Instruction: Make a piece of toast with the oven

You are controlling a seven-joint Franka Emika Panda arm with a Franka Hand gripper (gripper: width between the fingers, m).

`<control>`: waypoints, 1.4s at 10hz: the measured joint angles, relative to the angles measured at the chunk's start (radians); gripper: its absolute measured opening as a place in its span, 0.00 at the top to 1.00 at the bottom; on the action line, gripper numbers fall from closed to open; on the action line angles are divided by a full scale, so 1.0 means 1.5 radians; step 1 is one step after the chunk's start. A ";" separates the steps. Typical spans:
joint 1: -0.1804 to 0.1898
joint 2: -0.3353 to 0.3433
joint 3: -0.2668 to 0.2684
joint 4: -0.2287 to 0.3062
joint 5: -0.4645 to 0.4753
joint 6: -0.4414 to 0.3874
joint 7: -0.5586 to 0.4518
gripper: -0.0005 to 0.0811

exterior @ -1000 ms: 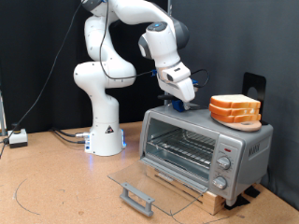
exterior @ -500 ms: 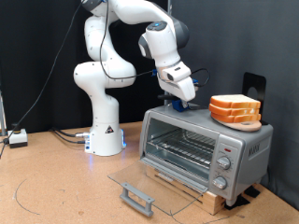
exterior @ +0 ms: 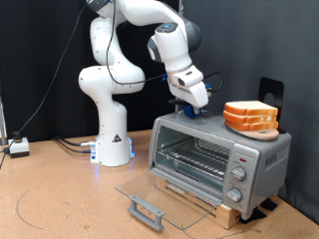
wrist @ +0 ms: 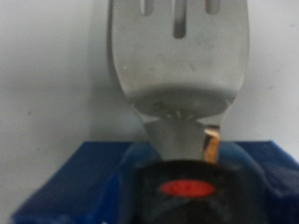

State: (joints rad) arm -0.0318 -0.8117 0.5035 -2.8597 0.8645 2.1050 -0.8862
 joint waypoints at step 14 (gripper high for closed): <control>-0.126 -0.016 -0.201 0.017 -0.042 -0.012 -0.028 0.51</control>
State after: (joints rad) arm -0.2213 -0.8364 0.2013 -2.8346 0.8010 2.0875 -0.9276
